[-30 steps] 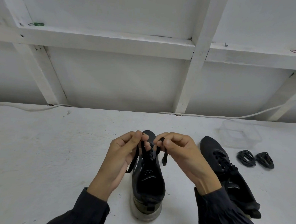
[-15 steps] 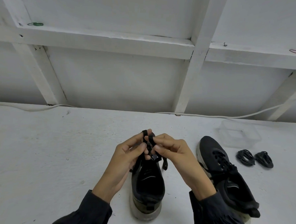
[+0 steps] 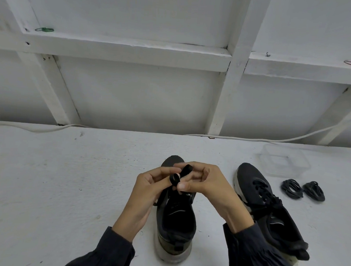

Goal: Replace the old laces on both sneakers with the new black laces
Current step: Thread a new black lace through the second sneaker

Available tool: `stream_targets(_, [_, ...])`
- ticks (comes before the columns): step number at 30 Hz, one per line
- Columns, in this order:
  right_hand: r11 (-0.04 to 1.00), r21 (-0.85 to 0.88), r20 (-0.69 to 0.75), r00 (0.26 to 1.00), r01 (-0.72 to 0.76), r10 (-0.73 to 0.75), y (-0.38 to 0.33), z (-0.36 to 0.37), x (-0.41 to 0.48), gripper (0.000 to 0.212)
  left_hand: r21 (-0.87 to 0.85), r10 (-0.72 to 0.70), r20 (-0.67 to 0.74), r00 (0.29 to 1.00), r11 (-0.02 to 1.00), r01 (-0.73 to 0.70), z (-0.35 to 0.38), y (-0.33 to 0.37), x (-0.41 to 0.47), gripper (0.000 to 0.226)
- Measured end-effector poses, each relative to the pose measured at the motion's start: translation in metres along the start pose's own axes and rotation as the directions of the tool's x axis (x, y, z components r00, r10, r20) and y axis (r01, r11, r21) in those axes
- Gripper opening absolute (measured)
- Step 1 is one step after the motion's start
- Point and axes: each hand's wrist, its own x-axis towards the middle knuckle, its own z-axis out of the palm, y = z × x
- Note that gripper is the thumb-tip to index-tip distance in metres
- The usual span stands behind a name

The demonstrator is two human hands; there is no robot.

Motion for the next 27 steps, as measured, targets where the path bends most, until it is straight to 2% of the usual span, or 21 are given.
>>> stream_targets(2, [0.999,-0.021,-0.038,0.999,0.026,-0.026,0.0,0.002,0.0,0.032,0.049,0.004,0.007,1.0,0.999,-0.004,-0.003,0.0,0.001,0.029])
stream_targets(6, [0.987,-0.135,-0.225,0.967,0.088,-0.117,0.005,0.004,0.003,0.013,0.064,-0.012,-0.003,1.0,0.998,0.012,-0.008,-0.004,0.003,0.016])
stream_targets(11, [0.966,-0.24,-0.265,0.951,0.093,-0.157,0.009,0.004,0.004,0.012,0.107,0.016,-0.038,0.999,0.994,-0.012,-0.006,-0.009,0.002,0.016])
stream_targets(14, [0.971,-0.213,-0.32,0.931,0.112,-0.177,0.012,0.003,0.005,0.011,0.276,0.069,-0.034,0.997,0.96,-0.057,-0.005,-0.009,0.002,0.015])
stream_targets(18, [0.958,-0.265,-0.394,0.894,0.112,-0.214,0.018,0.001,0.007,0.009,0.572,0.217,0.066,0.974,0.791,-0.215,-0.006,-0.009,-0.001,0.016])
stream_targets(21, [0.96,-0.277,-0.293,0.947,0.048,-0.131,0.022,-0.001,0.005,0.006,0.691,0.337,0.163,0.927,0.632,-0.352,-0.011,-0.005,-0.001,0.022])
stream_targets(25, [0.965,-0.25,-0.05,0.996,-0.078,0.067,0.026,-0.012,0.002,0.006,0.787,0.406,0.285,0.868,0.419,-0.454,-0.018,-0.006,0.002,0.019])
stream_targets(27, [0.967,-0.214,0.099,0.982,-0.139,0.163,0.027,-0.016,0.001,0.008,0.767,0.429,0.335,0.839,0.393,-0.507,-0.02,-0.009,0.004,0.015])
